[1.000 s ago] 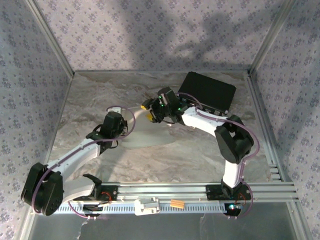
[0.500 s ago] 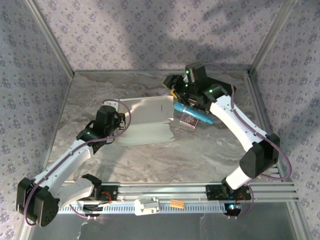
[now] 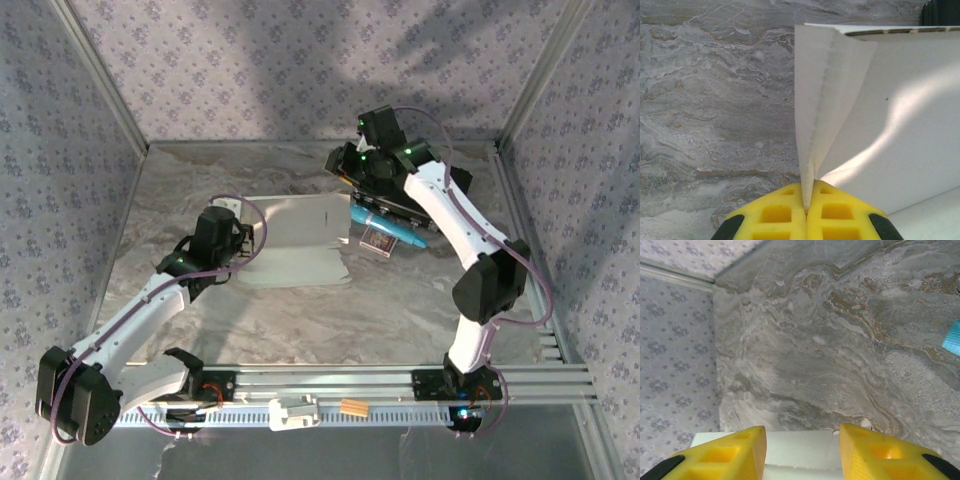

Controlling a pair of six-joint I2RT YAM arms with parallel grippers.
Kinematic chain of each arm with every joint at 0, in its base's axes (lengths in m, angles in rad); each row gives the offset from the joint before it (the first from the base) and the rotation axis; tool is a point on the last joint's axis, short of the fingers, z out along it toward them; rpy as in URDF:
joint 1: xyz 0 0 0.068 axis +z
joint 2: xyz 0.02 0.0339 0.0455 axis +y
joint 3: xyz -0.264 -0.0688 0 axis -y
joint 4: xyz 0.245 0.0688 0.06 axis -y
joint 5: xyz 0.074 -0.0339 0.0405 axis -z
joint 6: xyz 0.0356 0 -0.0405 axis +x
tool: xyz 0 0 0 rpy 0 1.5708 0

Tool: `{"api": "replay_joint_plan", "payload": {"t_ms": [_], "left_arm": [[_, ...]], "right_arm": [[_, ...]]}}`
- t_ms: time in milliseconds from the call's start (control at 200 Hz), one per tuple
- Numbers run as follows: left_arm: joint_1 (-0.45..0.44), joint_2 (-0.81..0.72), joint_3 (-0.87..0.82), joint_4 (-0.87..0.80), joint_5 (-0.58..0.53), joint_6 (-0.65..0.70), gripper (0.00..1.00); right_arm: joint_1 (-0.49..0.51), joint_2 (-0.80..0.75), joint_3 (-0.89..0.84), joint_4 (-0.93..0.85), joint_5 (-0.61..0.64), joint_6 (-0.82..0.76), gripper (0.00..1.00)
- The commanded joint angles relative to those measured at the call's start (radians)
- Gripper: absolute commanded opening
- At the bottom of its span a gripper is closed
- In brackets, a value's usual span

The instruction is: Fold the paper box

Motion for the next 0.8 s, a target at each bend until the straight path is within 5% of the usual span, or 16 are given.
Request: {"api": "replay_joint_plan", "payload": {"t_ms": [0, 795], "left_arm": [[-0.004, -0.003, 0.038, 0.013, 0.009, 0.009, 0.00], [-0.004, 0.013, 0.047, 0.037, 0.029, 0.001, 0.00]], "right_arm": [[0.004, 0.053, 0.071, -0.109, -0.046, -0.064, 0.43], [0.044, -0.042, -0.127, -0.048, -0.132, -0.002, 0.44]]}}
